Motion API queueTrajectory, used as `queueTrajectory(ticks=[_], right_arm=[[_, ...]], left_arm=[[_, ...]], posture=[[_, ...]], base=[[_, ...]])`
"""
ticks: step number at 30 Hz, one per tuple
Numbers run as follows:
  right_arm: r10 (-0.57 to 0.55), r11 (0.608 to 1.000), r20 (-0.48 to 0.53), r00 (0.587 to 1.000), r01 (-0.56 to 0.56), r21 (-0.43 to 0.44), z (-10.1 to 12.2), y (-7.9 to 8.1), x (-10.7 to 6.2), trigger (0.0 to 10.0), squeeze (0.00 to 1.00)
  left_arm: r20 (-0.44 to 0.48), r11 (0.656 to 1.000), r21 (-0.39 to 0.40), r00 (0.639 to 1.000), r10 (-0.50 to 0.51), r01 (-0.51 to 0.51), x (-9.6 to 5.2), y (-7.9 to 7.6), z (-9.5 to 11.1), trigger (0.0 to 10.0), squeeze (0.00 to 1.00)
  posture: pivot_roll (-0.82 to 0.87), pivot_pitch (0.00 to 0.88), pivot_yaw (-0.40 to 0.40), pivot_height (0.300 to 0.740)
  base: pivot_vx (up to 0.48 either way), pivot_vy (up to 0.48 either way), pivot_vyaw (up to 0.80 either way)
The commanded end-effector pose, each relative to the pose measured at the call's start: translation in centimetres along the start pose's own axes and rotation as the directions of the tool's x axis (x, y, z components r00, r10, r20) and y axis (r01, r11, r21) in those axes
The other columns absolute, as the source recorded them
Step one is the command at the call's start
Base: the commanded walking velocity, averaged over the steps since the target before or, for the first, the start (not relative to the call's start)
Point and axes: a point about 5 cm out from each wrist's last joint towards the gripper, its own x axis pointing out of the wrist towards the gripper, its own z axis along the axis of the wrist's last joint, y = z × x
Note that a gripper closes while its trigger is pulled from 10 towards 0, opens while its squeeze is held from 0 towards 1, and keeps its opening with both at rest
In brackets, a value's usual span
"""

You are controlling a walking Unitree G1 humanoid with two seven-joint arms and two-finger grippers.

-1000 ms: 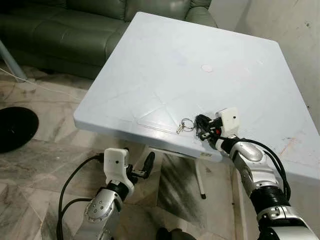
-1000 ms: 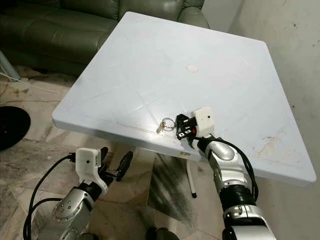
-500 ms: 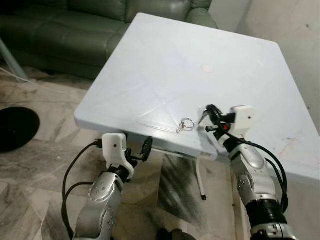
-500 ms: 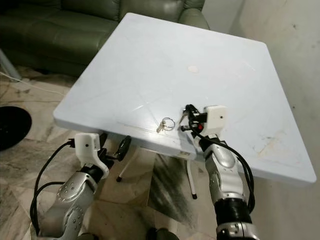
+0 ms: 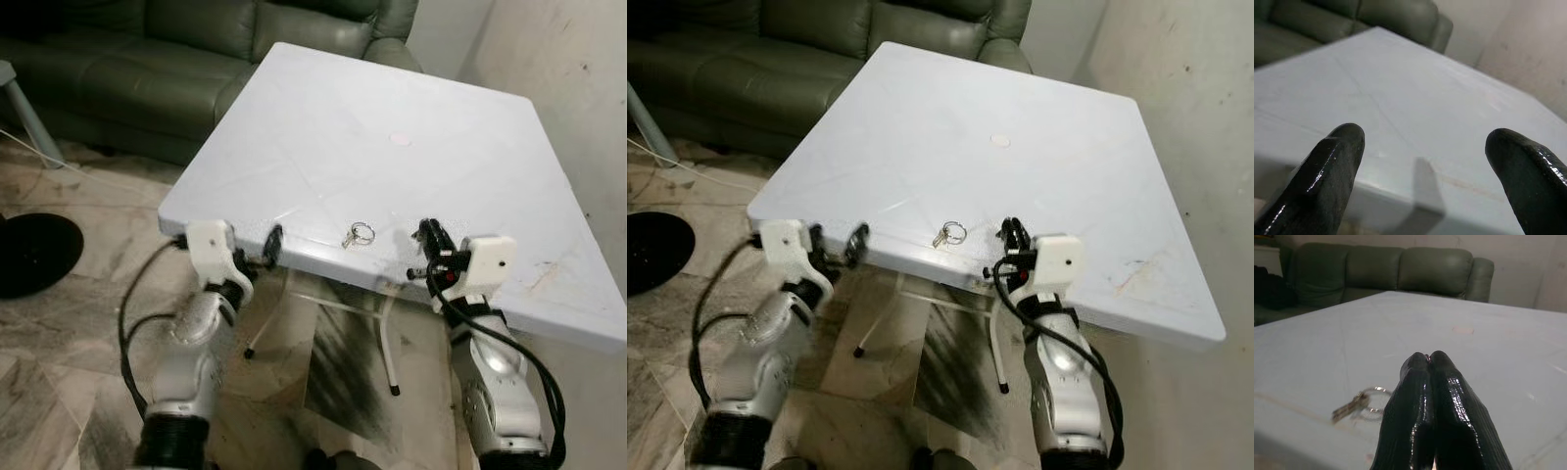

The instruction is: Hang keys on a hook

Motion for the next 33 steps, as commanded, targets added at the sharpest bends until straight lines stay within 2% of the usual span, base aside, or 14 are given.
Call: queueTrajectory(ticks=[1,7,13,15,17,20,25,33], right_arm=[[-0.006,1.0,0.024,1.0,0.006,-0.021,0.8,-0.2,0.0,10.0,0.0],[-0.011,0.999,0.007,1.0,0.011,-0.038,0.9,-0.6,-0.3,10.0,0.0],[-0.022,0.998,0.019,1.0,0.023,-0.064,1.3,-0.9,-0.6,10.0,0.0],[-0.068,0.995,0.014,0.998,0.069,-0.067,1.2,-1.3,-1.0,10.0,0.0],[-0.087,0.993,0.013,0.996,0.088,-0.072,1.1,-1.4,-1.2,10.0,0.0],[-0.115,0.991,0.004,0.993,0.115,-0.07,1.0,-1.6,-1.6,10.0,0.0],[-0.125,0.989,0.003,0.992,0.125,-0.083,1.0,-1.5,-2.1,10.0,0.0],[-0.131,0.987,0.016,0.991,0.132,-0.091,1.3,-1.3,-1.9,10.0,0.0]], left_arm=[[-0.02,1.0,-0.006,1.0,-0.015,0.014,-0.1,-0.3,-0.6,10.0,0.0],[-0.016,1.0,-0.015,1.0,-0.008,0.008,-0.4,-0.6,-1.2,10.0,0.0],[0.047,1.0,0.001,0.999,-0.023,0.023,-1.6,-1.1,-0.7,10.0,0.0],[0.051,0.999,0.02,0.998,-0.035,0.034,-2.6,-1.2,-1.1,10.0,0.0],[0.061,0.999,0.032,0.997,-0.037,0.035,-3.0,-1.2,-1.1,10.0,0.0],[0.06,1.0,0.008,0.998,-0.028,0.028,-3.3,-1.0,-1.0,10.0,0.0],[0.08,1.0,0.023,0.997,-0.022,0.02,-3.1,-0.6,-0.2,10.0,0.0],[0.106,0.997,0.061,0.993,-0.048,0.042,-2.5,-0.4,0.6,10.0,0.0]], posture=[[0.03,0.077,-0.132,0.714],[0.02,0.087,-0.145,0.714],[0.03,0.089,-0.155,0.714],[0.03,0.086,-0.153,0.714],[0.03,0.084,-0.15,0.714],[0.04,0.078,-0.144,0.714],[0.04,0.064,-0.135,0.714],[0.03,0.04,-0.129,0.714]], base=[[0.0,0.0,0.0],[0.0,0.0,0.0],[0.0,0.0,0.0],[0.0,0.0,0.0],[0.0,0.0,0.0],[0.0,0.0,0.0],[0.0,0.0,0.0],[0.0,0.0,0.0]])
